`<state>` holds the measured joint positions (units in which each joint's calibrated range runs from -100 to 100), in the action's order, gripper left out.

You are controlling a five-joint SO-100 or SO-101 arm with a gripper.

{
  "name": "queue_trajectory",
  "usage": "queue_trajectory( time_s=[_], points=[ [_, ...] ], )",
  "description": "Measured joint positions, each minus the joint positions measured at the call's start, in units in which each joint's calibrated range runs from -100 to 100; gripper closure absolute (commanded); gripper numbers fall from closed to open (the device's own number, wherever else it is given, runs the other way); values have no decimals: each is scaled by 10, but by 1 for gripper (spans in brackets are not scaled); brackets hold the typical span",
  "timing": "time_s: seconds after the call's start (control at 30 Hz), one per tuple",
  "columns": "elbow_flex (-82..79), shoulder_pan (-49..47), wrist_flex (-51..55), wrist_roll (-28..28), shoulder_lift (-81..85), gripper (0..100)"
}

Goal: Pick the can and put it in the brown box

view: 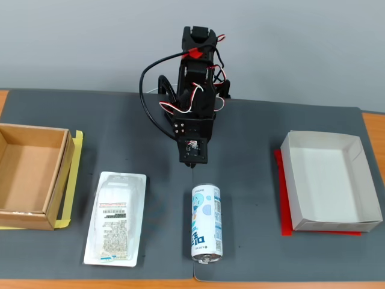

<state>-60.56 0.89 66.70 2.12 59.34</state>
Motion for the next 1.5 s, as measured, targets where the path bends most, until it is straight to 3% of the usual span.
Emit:
queue_trajectory(
  time_s=[0.43, 0.7, 0.83, 1.1, 1.5],
  points=[
    [218, -72, 0, -1, -233, 97],
    [286, -91, 0, -1, -339, 65],
    [311, -92, -2, -2, -374, 56],
    [382, -124, -2, -2, -447, 55],
    [461, -132, -2, -46, -554, 55]
  ],
)
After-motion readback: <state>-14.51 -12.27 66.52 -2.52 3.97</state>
